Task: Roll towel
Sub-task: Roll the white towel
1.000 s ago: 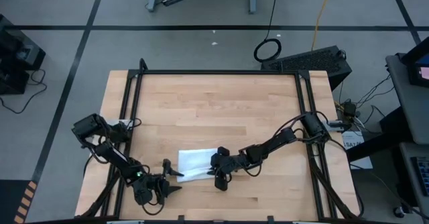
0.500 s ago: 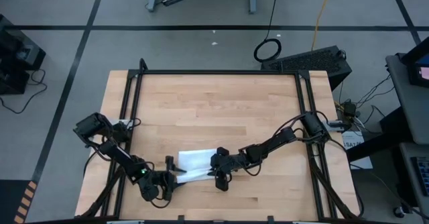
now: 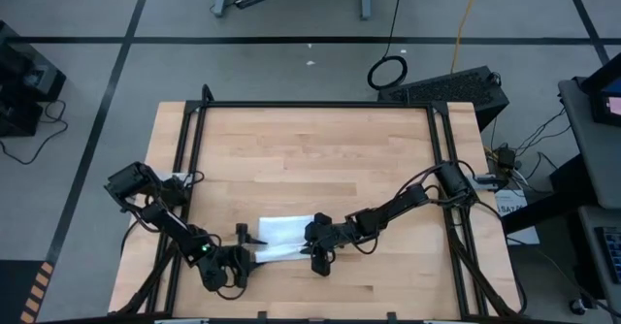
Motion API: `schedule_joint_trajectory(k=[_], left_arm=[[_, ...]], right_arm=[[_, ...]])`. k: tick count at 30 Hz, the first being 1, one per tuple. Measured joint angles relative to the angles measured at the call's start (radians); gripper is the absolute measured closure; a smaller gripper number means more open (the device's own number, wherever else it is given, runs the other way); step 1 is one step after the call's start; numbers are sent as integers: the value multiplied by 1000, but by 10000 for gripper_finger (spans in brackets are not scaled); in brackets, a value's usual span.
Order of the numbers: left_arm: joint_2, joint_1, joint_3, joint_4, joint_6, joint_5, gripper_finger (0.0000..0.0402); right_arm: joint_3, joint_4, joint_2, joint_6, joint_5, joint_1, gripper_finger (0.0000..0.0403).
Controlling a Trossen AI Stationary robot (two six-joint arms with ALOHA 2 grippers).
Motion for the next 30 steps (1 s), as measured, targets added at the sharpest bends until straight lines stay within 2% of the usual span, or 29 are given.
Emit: schedule_joint_trajectory(k=[6,12,15,22,26,30], left_arm=[[0,-52,31,10,169,-7,78],[-1,-109,93,12,325,-66,70],[-2,-121,120,4,350,-102,71],[20,-102,126,-150,282,-66,119],[21,-85,127,-176,253,-66,147],[21,-66,127,-185,239,-54,157]], right_arm=[[0,0,0,13,1,0,385],[0,1,0,30,2,0,385],[0,1,0,30,2,0,385],[0,2,0,30,2,0,385],[0,4,0,30,2,0,385],[0,6,0,30,2,0,385]])
